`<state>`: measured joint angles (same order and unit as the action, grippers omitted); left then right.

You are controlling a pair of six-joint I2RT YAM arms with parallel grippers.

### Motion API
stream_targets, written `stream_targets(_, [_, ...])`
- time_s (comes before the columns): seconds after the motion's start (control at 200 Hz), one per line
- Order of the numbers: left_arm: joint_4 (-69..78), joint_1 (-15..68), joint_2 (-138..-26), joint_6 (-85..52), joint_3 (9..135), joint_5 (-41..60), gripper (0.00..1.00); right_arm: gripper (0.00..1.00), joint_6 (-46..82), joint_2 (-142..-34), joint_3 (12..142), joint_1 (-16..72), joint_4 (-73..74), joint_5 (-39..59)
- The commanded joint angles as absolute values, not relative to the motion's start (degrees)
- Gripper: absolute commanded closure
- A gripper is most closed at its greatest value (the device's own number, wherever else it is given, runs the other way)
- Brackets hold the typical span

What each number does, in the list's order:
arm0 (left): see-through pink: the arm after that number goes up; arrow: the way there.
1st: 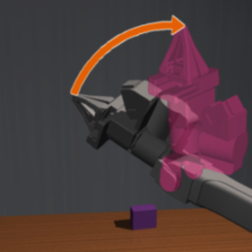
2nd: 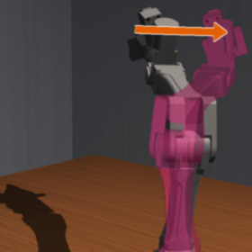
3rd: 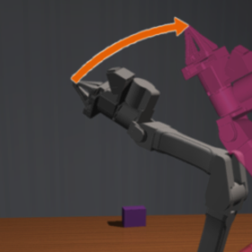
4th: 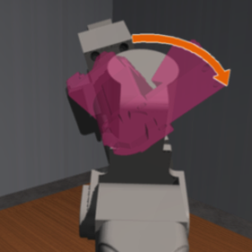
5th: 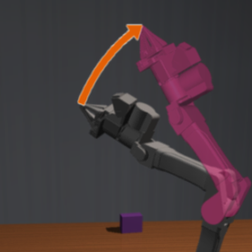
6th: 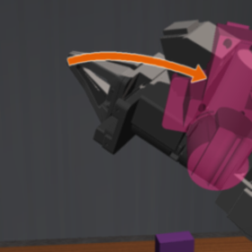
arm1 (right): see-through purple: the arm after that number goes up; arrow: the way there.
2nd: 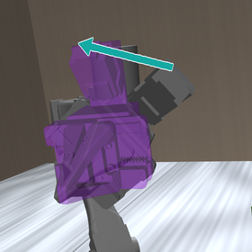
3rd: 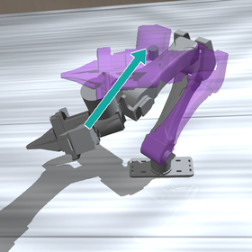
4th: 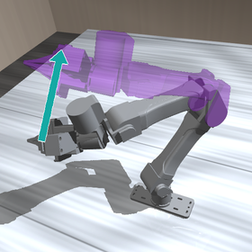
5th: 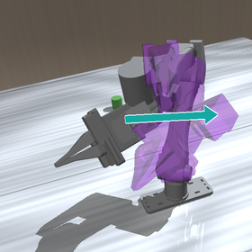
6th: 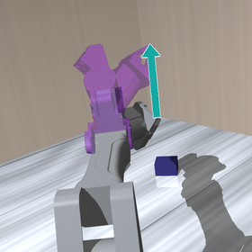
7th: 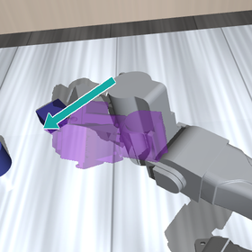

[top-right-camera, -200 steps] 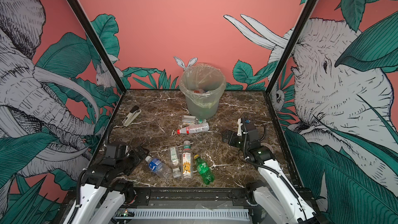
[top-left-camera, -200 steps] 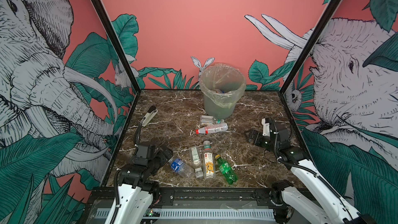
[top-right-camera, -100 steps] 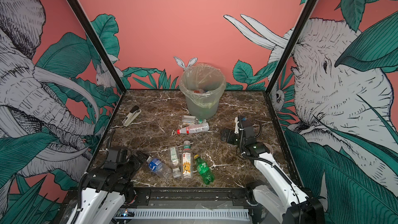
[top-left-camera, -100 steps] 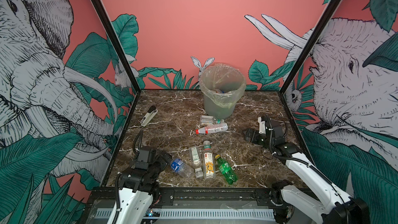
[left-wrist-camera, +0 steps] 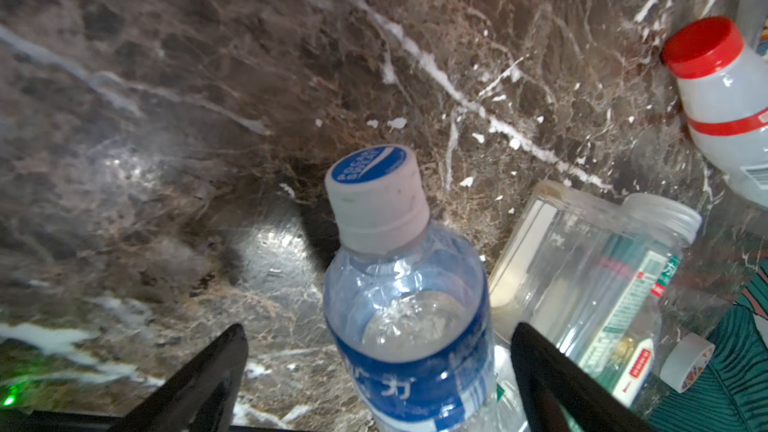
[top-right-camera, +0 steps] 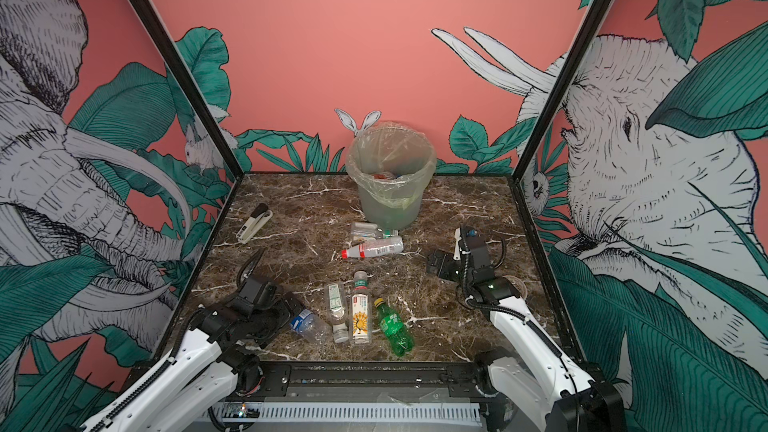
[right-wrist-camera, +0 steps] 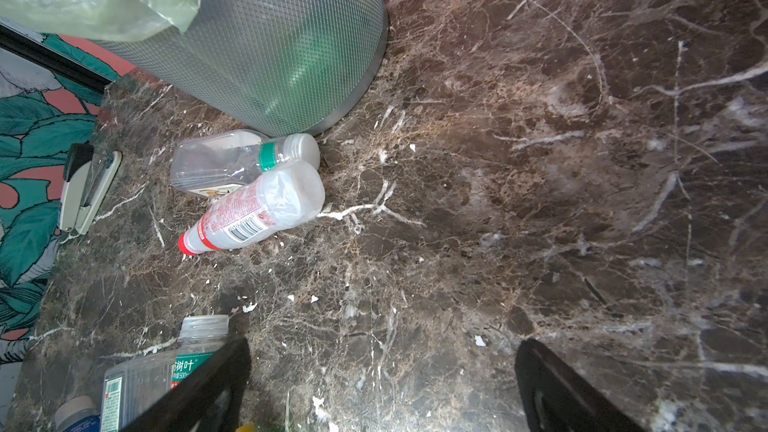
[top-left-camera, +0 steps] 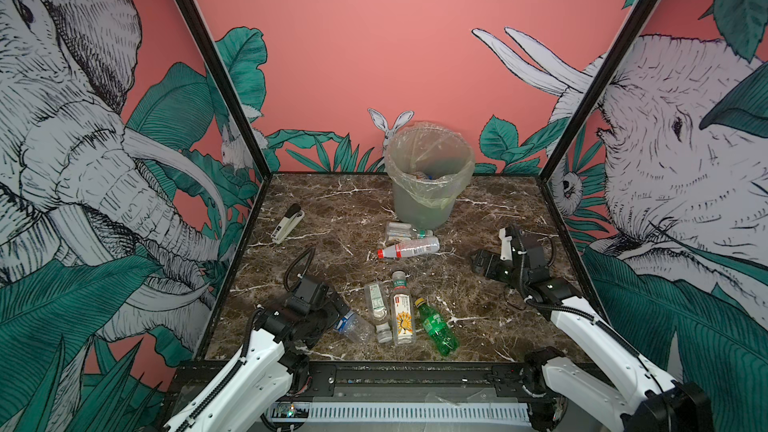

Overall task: Throw the plastic bottles in the bin
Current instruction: 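Lower the left gripper and close it on the blue-cap Pocari Sweat bottle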

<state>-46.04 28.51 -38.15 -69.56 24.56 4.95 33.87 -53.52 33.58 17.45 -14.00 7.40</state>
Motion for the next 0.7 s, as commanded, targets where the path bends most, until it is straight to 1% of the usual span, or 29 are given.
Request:
stream_targets(0.0, [-42.93,28.9,-37.12,-72.71,22.22,3.23,0.01,0.01,34.53,-52.57,34.69,17.44,-13.53,5.91])
stream_targets(0.205, [-37.38,29.16,-37.16,-74.96,19.22,3.12,0.01,0.01,36.59,-52.69,34.5,17.41,-13.45,4.7])
stream_targets(0.48, [-35.05,29.61,-38.48,-75.46,18.09,3.3,0.02,0.01,37.07,-52.74,34.8,17.41,-13.89,4.31])
stream_targets(0.53, [-34.34,29.62,-38.32,-75.8,17.62,3.27,0.04,0.01,37.19,-52.74,34.81,17.4,-13.86,4.19])
stream_targets(0.575, [-33.7,29.71,-38.36,-76.0,17.17,3.46,0.09,0.01,37.31,-52.79,34.8,17.41,-13.8,4.21])
stream_targets(0.695, [-33.05,29.88,-38.54,-76.38,16.11,3.82,0.14,0.01,37.59,-53.0,34.94,17.41,-13.8,4.05])
